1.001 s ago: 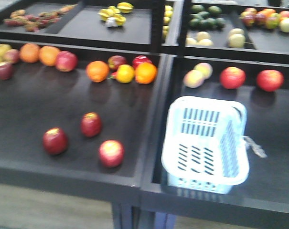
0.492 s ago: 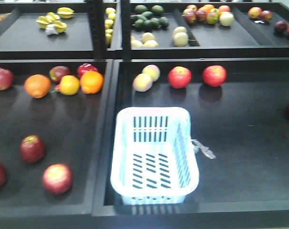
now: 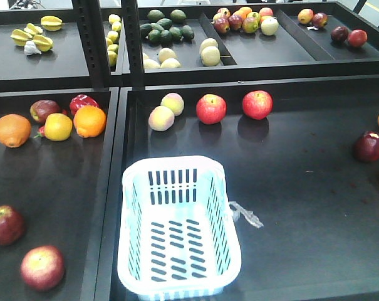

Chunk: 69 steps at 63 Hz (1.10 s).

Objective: Pick three apples into basket with both arms

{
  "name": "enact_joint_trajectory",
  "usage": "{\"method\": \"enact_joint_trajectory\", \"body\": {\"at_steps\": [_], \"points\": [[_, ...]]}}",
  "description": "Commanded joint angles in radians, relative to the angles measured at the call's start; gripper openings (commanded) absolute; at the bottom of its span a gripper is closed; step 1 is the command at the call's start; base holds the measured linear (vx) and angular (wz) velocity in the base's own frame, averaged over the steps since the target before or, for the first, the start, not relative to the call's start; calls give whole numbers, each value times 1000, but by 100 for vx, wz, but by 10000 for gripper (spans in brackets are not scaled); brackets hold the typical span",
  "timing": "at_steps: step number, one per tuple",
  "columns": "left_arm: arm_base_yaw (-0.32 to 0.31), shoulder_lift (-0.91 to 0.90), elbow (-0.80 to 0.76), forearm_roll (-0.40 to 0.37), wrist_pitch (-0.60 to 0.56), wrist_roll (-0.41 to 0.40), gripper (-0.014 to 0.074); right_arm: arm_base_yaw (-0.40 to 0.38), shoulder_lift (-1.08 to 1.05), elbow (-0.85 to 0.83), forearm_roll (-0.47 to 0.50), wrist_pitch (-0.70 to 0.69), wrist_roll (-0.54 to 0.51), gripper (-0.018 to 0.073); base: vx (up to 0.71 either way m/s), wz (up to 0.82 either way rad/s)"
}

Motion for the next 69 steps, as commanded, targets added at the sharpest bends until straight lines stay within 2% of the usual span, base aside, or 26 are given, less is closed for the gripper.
{"method": "enact_joint_trajectory", "body": {"at_steps": [1,69], "points": [[1,-15,24,-3,-75,-7,-6,1,-8,14,-3,-73,-7,-9,11,-2],[1,-15,24,-3,-75,-7,-6,1,-8,14,-3,-73,-7,-9,9,7]]}}
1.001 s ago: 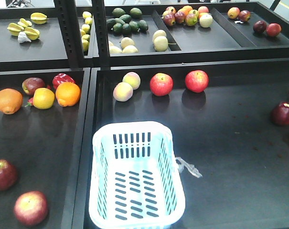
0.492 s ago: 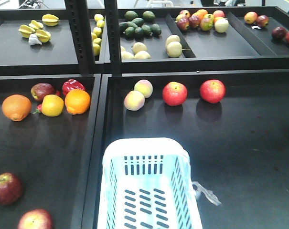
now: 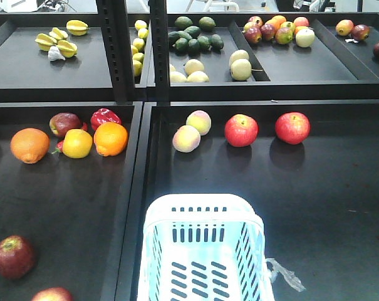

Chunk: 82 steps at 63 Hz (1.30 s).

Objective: Pick three apples into basket with both arms

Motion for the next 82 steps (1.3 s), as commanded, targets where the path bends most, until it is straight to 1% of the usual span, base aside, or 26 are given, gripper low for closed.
{"method": "enact_joint_trajectory", "body": {"at_steps": [1,61,67,71,76,80,82], "points": [[1,-15,24,-3,-75,-7,-6,1,-8,14,-3,-73,-7,-9,1,1],[1,-15,10,-3,-82,-7,-6,1,-8,14,-3,-73,-7,-9,0,0],[1,-14,-28,-11,-69,-8,-6,1,-8,14,-3,-73,-7,-9,0,0],[1,-10,-75,-31,-46,-8,-6,1,-8,14,-3,-73,-7,-9,0,0],[1,16,-137,-33,-22,-8,-6,1,-8,14,-3,-73,-7,-9,0,0],[1,53,-200,-44,24,-8,-6,1,-8,14,-3,-73,-7,-9,0,0],[1,74,-242,-63,66,-8,-6,1,-8,14,-3,-73,-7,-9,0,0]]}}
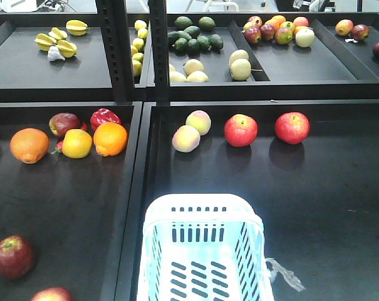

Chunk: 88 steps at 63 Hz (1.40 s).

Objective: Pick three apples into basket with both arms

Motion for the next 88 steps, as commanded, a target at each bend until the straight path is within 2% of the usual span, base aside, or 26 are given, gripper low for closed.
{"method": "enact_joint_trajectory", "body": {"at_steps": [1,11,21,29,40,52,59,69,83,88], "points": [[1,86,-140,-43,21,-8,-6,1,-8,14,-3,-73,-7,-9,0,0],[1,251,-348,-66,267,4,-6,1,-8,14,-3,-73,-7,-9,0,0],[1,446,-557,-83,504,74,-6,1,-8,14,-3,-73,-7,-9,0,0],[1,571,-674,-90,640,86,-6,1,-8,14,-3,-73,-7,-9,0,0],[1,647,-708,-91,671,94,-6,1,-8,14,-3,-73,-7,-9,0,0],[1,649,-708,-88,680,94,-4,1,-8,14,-3,-73,-7,-9,0,0],[1,649,-708,-103,687,98,28,1,-8,14,-3,-73,-7,-9,0,0],[1,649,-708,-108,696,100,179,1,-8,14,-3,-73,-7,-9,0,0],[1,649,-708,-107,694,100,578,1,-8,14,-3,-73,-7,-9,0,0],[1,649,-708,-107,683,100,687,1,-8,14,-3,-73,-7,-9,0,0]]}}
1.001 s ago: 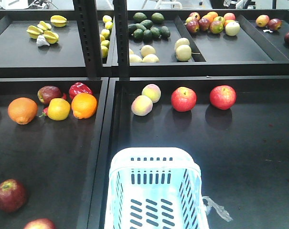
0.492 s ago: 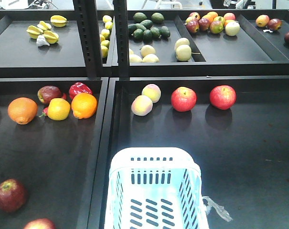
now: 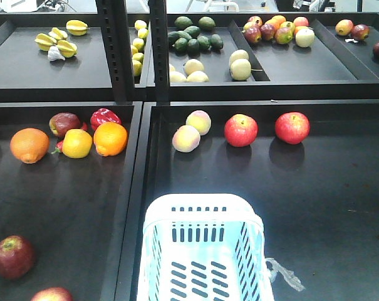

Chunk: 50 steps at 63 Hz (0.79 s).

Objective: Pick three apples into basket with both arms

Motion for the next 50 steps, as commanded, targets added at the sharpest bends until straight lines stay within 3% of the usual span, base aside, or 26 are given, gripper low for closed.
{"method": "enact_joint_trajectory", "body": {"at_steps": [1,10,14,20,32,41,50], "points": [[1,4,-34,-12,-72,3,702,1,-8,14,-3,-73,-7,-9,0,0],[1,4,-34,-17,-119,5,726,1,-8,14,-3,-73,-7,-9,0,0],[1,5,-34,-46,-142,49,717,1,-8,14,-3,-73,-7,-9,0,0],[1,8,-34,-155,-158,248,706,1,-8,14,-3,-73,-7,-9,0,0],[-30,88,-54,-480,-153,679,698,1,-8,14,-3,-73,-7,-9,0,0],[-78,183,-106,-587,-114,855,695,1,-8,14,-3,-73,-7,-9,0,0],[-175,285,-174,-583,-98,936,686,1,-8,14,-3,-73,-7,-9,0,0]]}}
